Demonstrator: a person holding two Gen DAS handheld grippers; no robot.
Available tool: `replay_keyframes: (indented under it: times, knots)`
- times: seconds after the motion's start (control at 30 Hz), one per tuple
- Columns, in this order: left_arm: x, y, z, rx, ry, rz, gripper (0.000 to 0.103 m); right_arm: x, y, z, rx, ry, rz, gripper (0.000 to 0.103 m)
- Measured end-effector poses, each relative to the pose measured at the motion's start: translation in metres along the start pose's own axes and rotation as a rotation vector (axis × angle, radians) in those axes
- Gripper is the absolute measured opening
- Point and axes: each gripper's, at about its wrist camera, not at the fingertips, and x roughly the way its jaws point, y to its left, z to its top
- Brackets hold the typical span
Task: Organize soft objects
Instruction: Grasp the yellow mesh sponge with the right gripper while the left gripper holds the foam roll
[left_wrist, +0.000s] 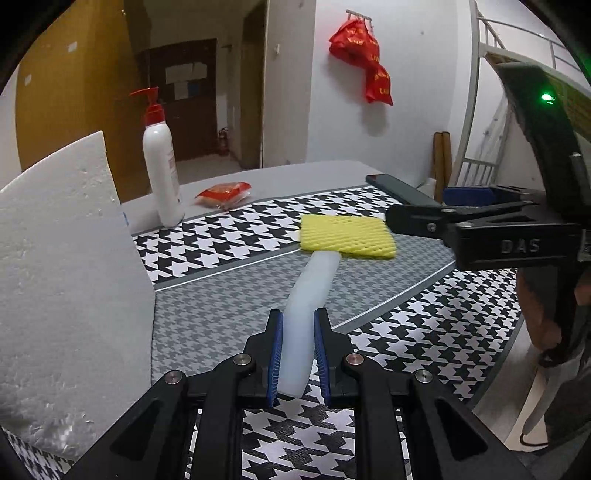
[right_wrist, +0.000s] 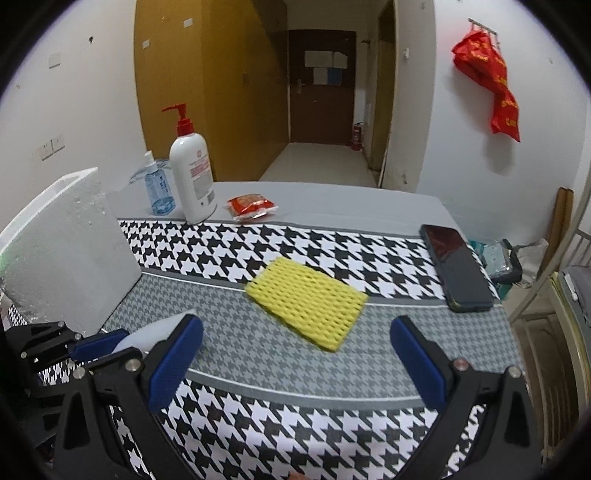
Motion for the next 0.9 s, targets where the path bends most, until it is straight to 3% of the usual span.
replay_keyframes:
  times: [0.43, 0.63, 0.9]
  knots:
    - [-0.005, 0.005, -0.001, -0.016, -0.009, 0.009, 0.018, 0.048, -0.006, 0.009, 0.001, 0.129, 0.029, 0.102]
    - [-0.005, 0.003, 0.0, -0.008, -0.009, 0.0, 0.018, 0.072, -0.012, 0.004, 0.006, 0.207, 0.034, 0.086]
    - [-0.004, 0.003, 0.0, -0.003, -0.006, -0.005, 0.018, 0.089, -0.02, -0.001, 0.044, 0.258, 0.017, 0.084]
